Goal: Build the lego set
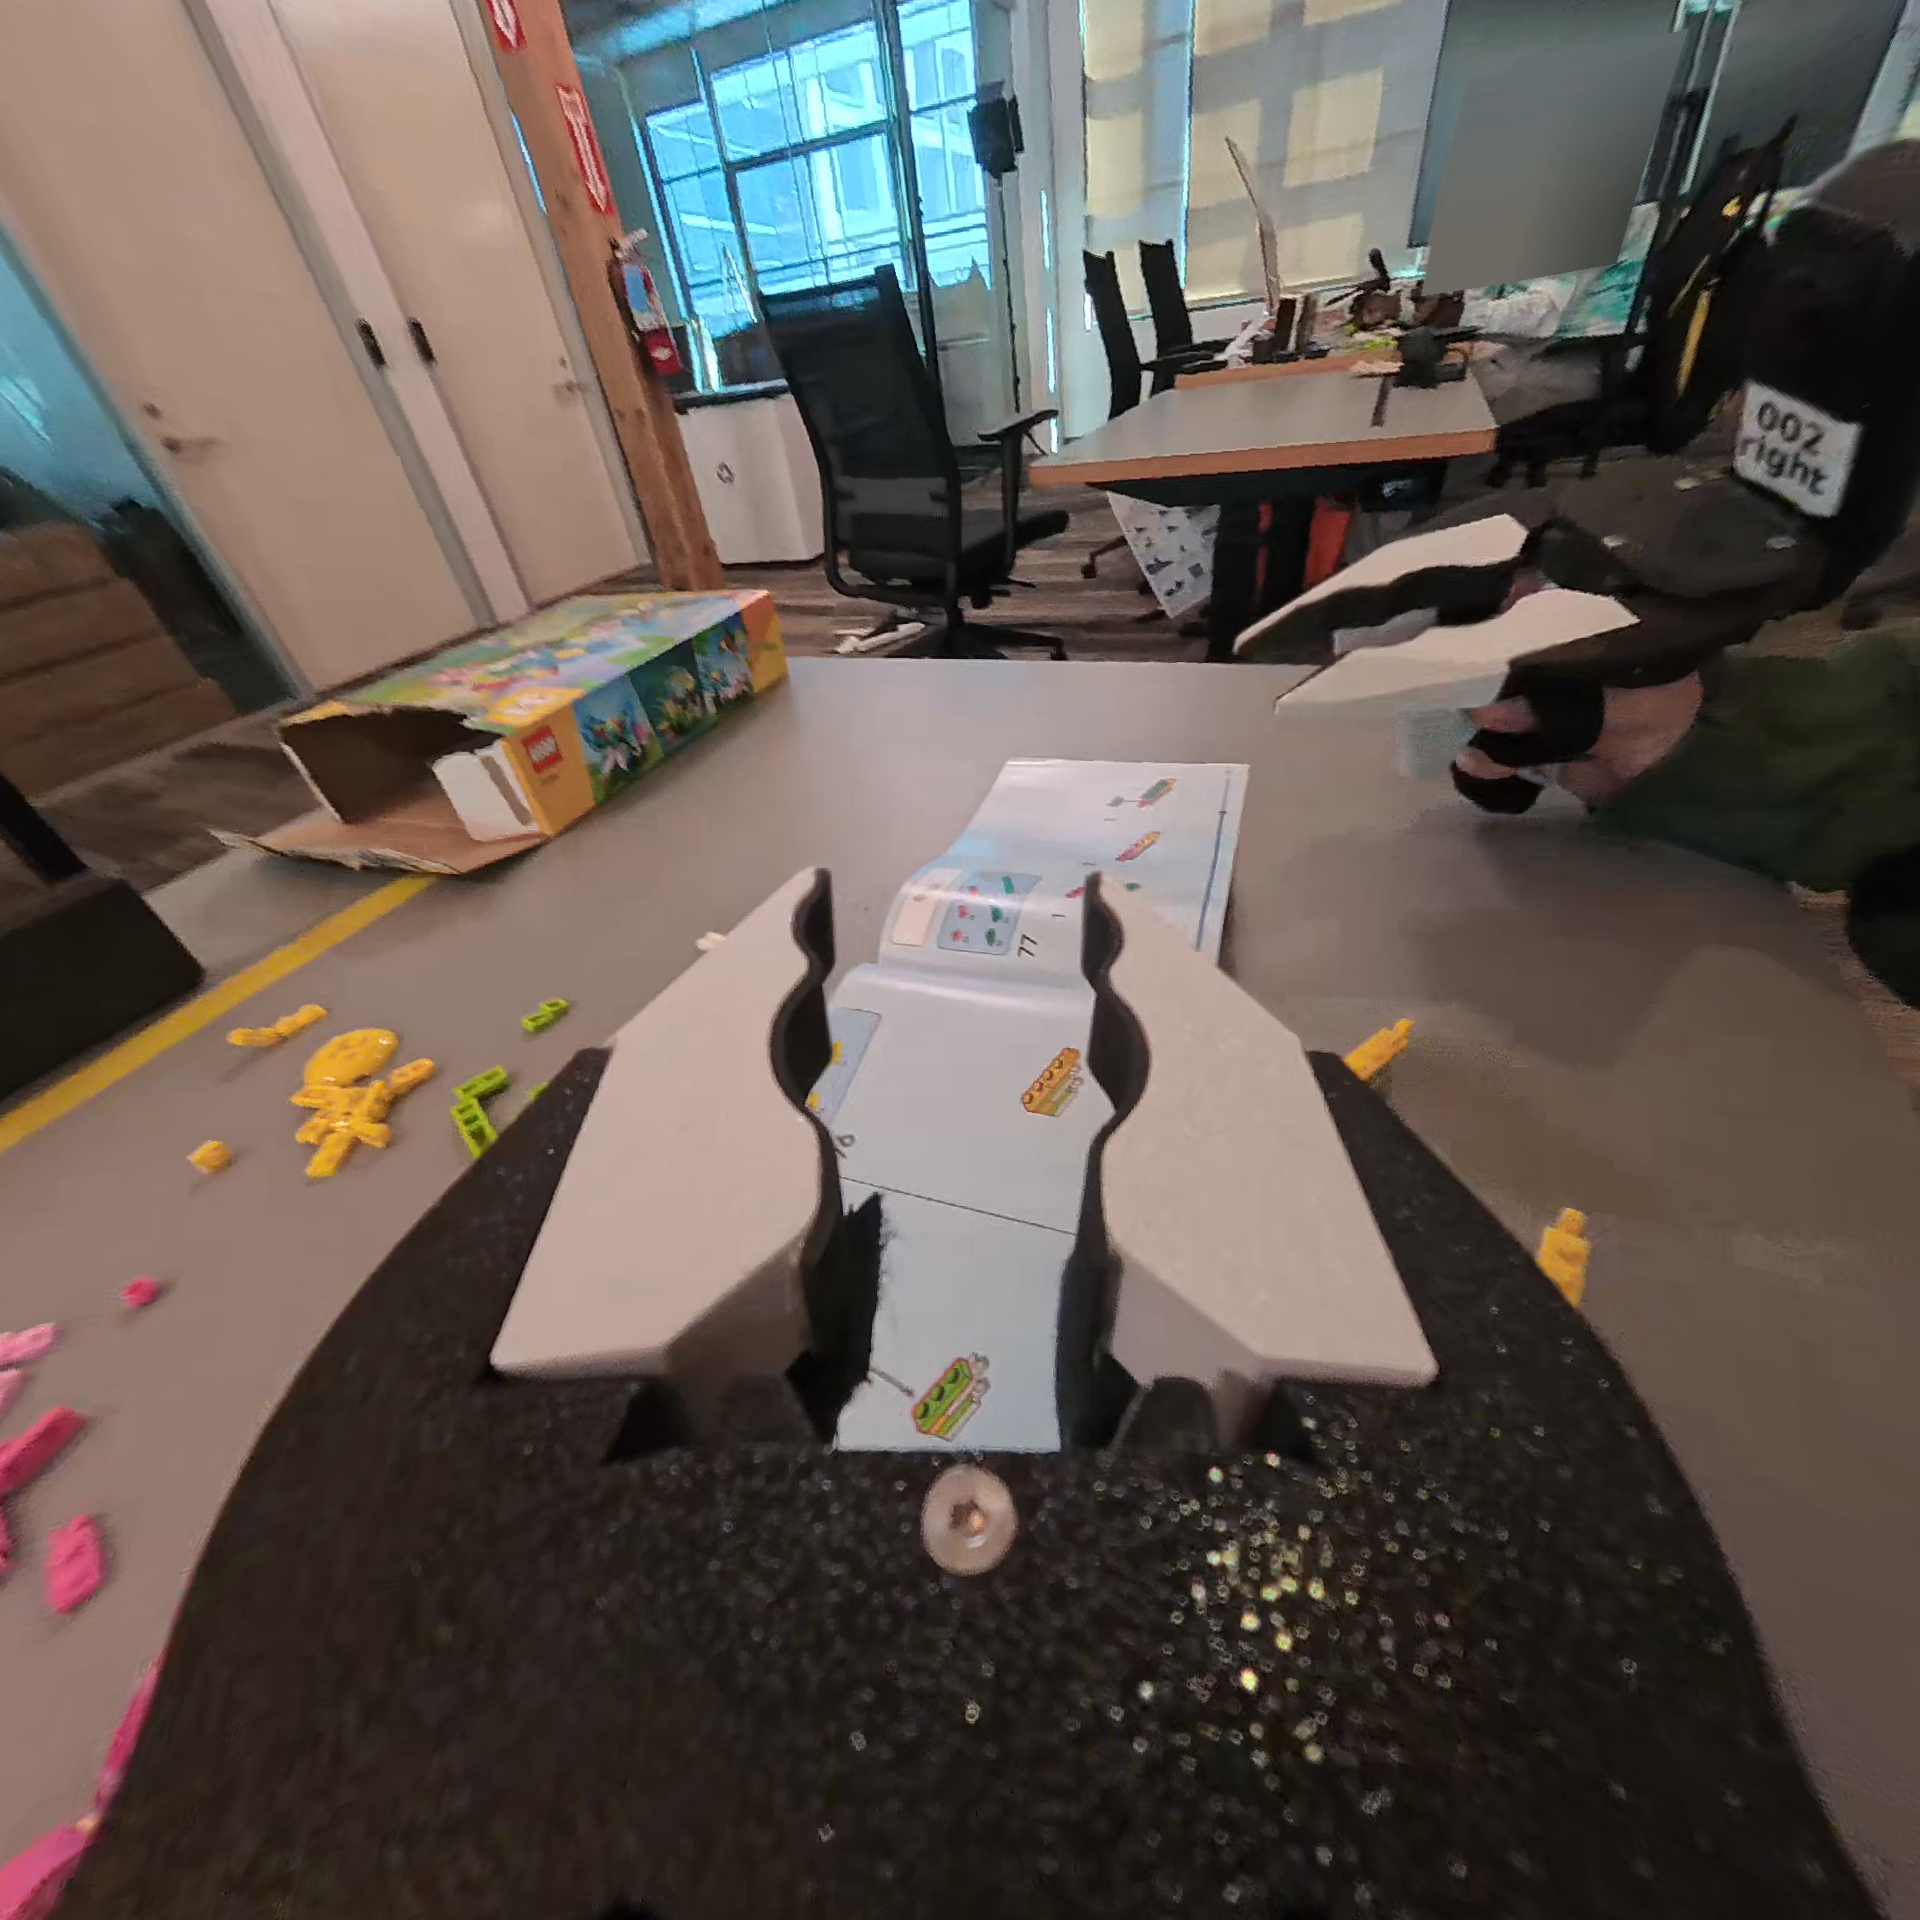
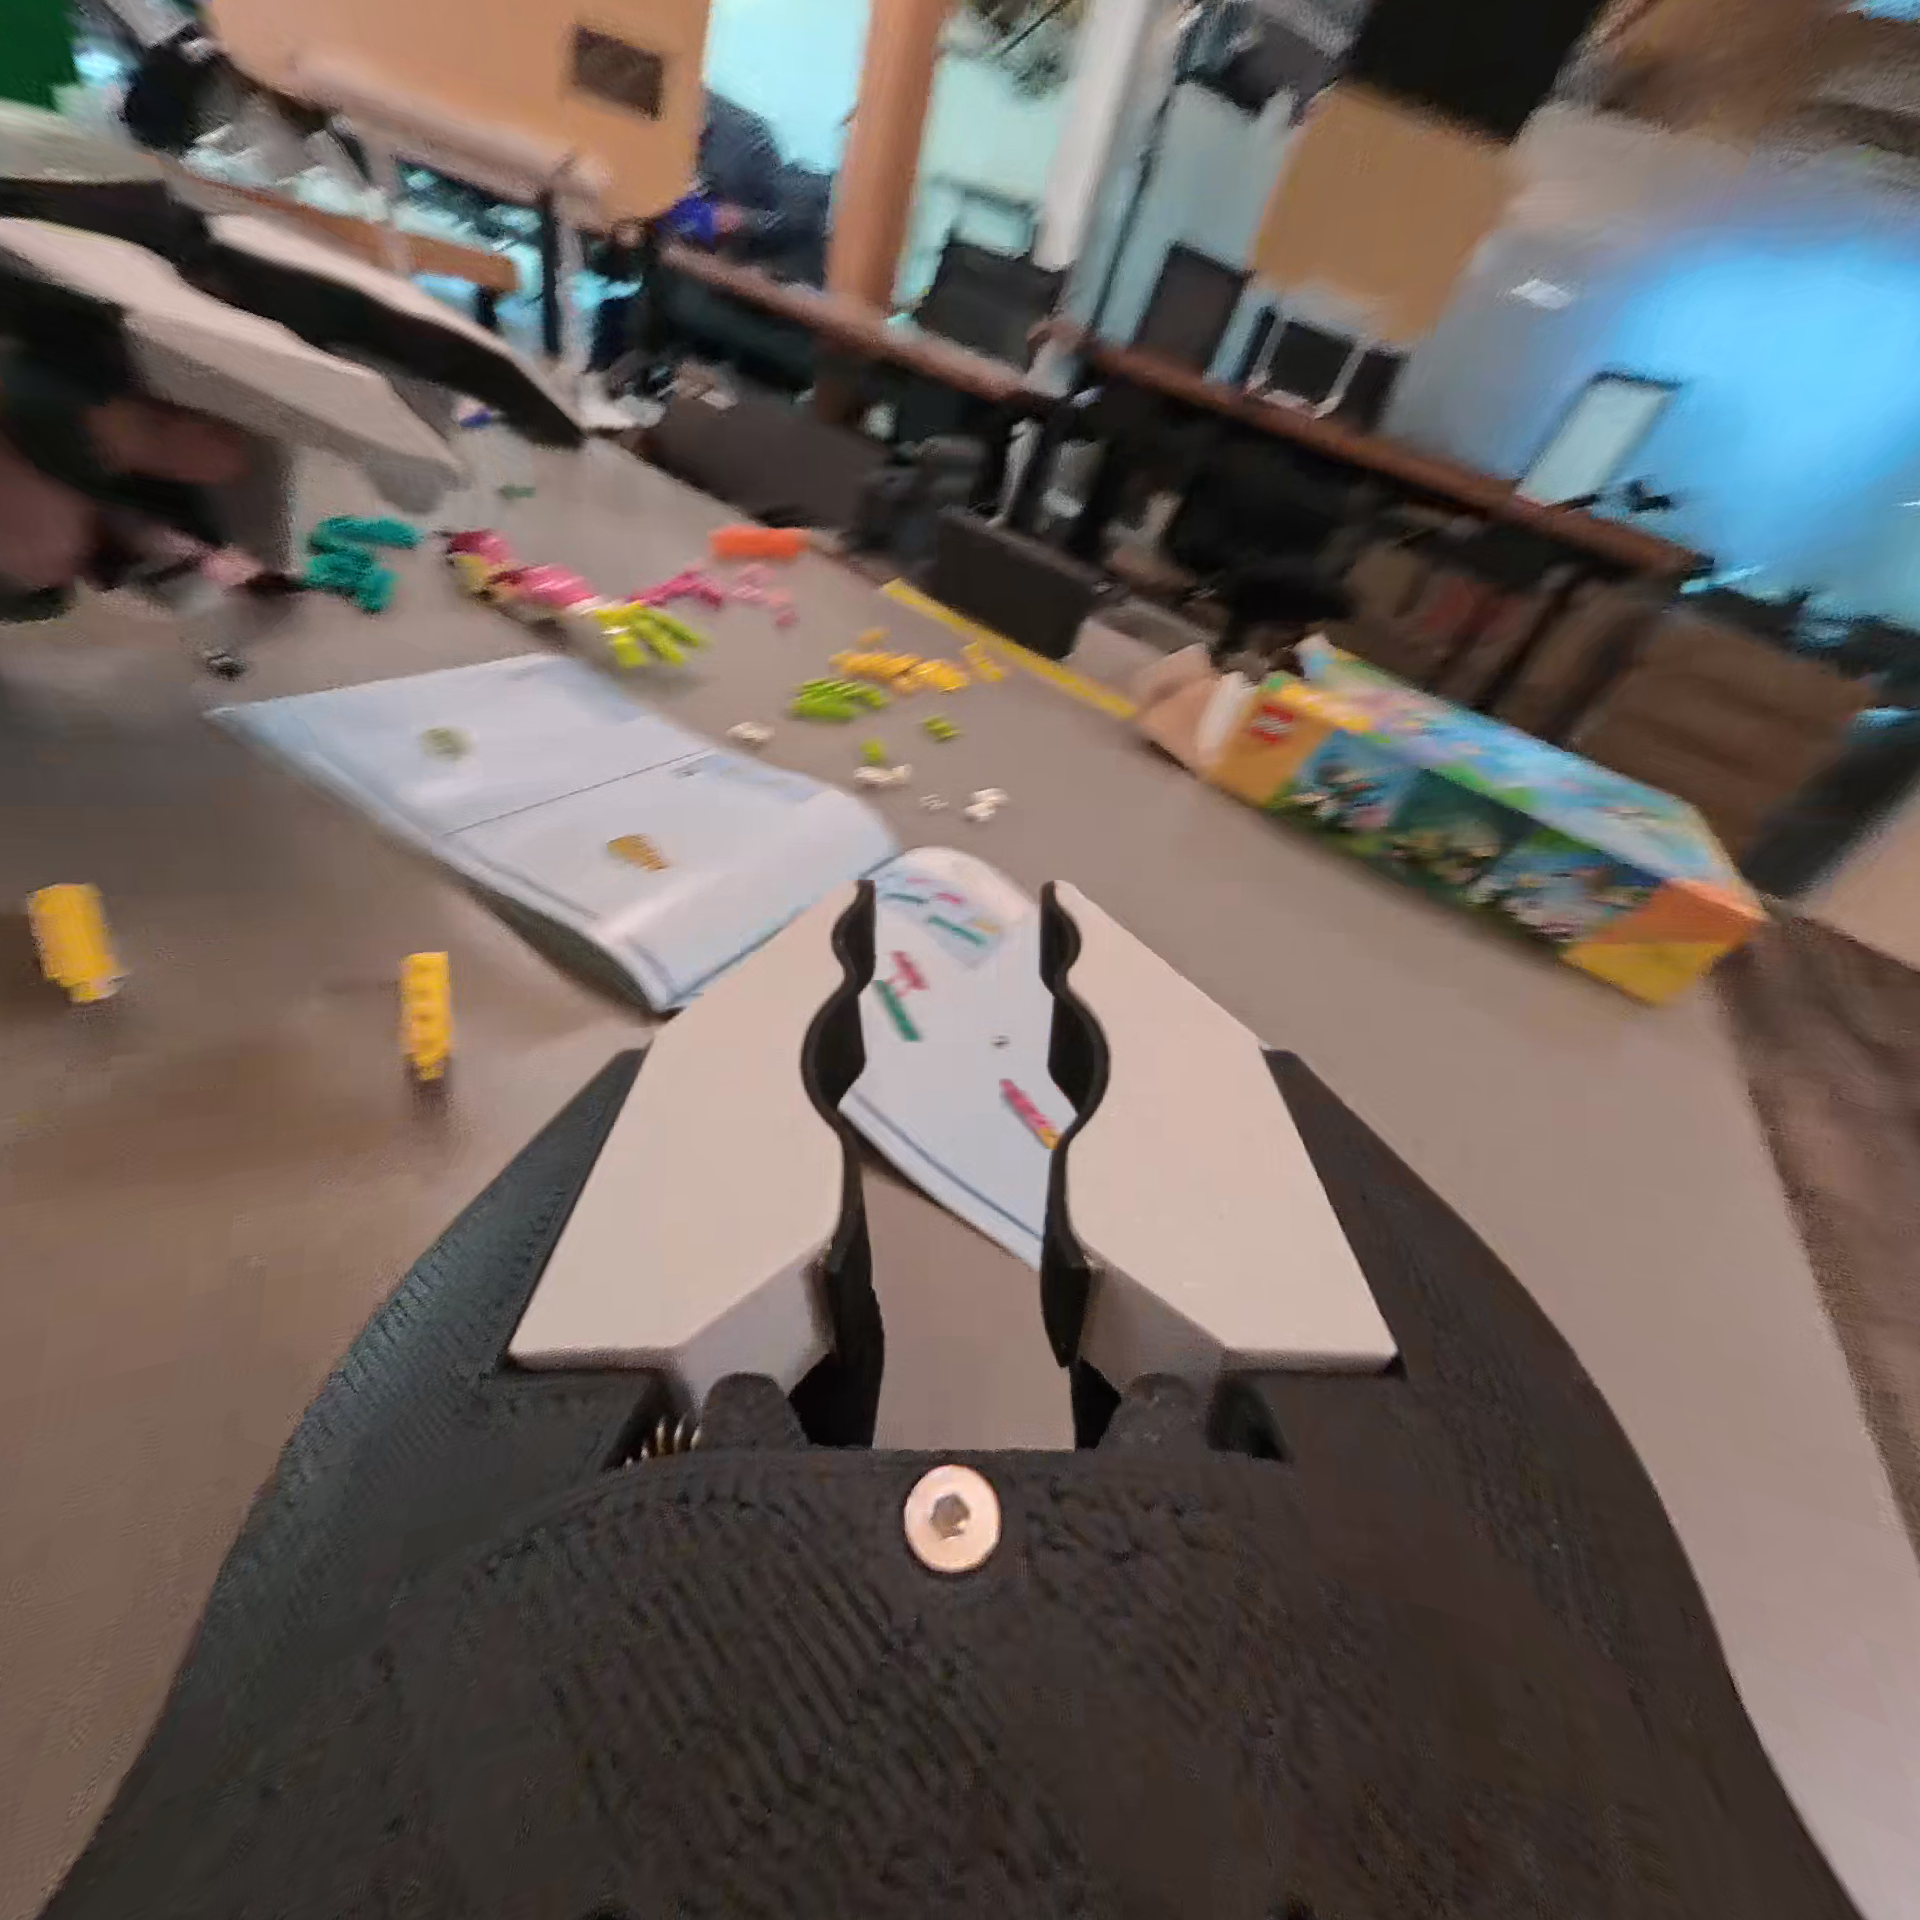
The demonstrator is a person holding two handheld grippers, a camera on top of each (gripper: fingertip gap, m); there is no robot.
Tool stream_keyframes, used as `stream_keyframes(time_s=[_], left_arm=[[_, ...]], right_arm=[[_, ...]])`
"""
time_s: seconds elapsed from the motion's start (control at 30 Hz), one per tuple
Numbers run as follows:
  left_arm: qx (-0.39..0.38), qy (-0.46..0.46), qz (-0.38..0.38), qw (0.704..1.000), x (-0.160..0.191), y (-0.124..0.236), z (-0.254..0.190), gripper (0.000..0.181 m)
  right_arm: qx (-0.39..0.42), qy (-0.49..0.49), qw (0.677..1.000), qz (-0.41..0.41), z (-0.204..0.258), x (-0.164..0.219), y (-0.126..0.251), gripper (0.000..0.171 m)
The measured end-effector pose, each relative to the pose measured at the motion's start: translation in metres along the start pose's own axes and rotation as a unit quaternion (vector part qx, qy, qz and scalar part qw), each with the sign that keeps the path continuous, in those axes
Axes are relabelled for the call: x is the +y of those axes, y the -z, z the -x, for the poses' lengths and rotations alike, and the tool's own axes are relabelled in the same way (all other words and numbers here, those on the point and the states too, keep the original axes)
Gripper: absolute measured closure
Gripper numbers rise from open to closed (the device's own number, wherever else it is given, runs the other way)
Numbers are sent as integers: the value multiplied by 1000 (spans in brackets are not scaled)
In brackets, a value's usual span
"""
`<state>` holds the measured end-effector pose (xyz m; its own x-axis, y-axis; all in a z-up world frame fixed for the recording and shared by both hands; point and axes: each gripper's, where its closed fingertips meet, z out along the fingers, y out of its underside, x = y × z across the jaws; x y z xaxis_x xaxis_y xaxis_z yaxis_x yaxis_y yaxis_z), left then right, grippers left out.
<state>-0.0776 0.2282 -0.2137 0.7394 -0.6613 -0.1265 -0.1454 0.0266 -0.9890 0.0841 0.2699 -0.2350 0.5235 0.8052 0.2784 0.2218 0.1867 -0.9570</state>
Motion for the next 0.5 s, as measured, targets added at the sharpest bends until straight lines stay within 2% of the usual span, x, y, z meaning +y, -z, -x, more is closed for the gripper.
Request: stream_keyframes(time_s=[0.13,0.5], left_arm=[[-14,-13,-13,1000,-4,2,3,137],[-10,-14,-8,1000,-1,1,1,139]], right_arm=[[21,-15,1000,-5,-9,2,2,145],[9,17,1000,14,1,6,-3,147]])
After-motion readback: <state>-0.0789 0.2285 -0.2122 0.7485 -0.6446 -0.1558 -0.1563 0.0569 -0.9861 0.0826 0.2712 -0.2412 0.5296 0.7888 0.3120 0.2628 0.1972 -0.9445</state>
